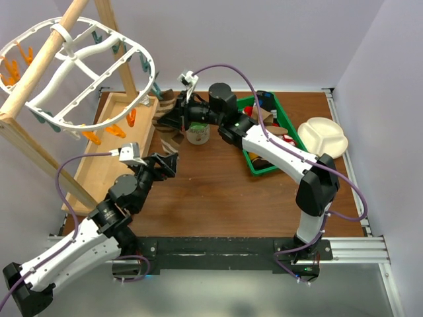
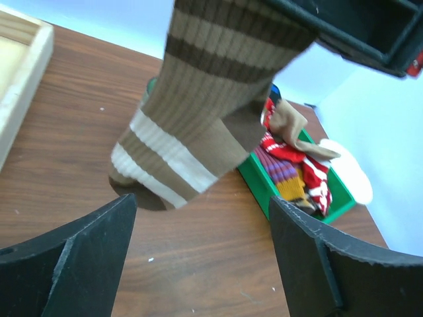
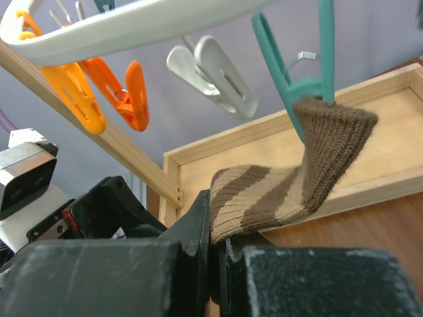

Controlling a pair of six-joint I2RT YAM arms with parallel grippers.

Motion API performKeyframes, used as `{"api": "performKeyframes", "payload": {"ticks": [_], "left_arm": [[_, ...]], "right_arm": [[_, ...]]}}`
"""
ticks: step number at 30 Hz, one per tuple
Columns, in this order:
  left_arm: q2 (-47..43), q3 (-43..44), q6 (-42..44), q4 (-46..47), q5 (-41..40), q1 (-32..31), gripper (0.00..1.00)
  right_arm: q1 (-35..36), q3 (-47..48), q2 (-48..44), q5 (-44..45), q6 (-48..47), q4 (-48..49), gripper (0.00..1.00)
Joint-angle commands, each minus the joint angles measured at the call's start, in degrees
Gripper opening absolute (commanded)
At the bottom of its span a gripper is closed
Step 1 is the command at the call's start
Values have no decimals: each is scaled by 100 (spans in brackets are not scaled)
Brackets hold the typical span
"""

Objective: Remove the socks clipped to the hanger
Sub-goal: Remove the sock from the hanger.

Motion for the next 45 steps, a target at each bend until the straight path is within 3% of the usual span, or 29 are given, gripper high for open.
{"api": "performKeyframes", "payload": {"ticks": [1,16,27,31,39,43,45], "left_arm": [[245,297,176,685,-514,21,87],[1019,411,563,1961,-716,21,88],[1098,201,423,2181,-856,21,74],[1072,174,423,2181,-909,21,55],[1098,156,309,2005,-1006,12,27],[1072,148,221,1935,-1032,21,6],[1046,156,177,1839,-1041,12,2]], "right_arm": [[76,144,-108,260,239,-123,0],[304,22,-161,604,985,69,0],[392,-277,-328,779,1600,307,0],[445,-356,-354,797,1671,351,0],[533,-339,-390,832,1689,316,0],[576,-339,-398,893,1645,272,0],[577,-339,-407,972,1610,228,0]]}}
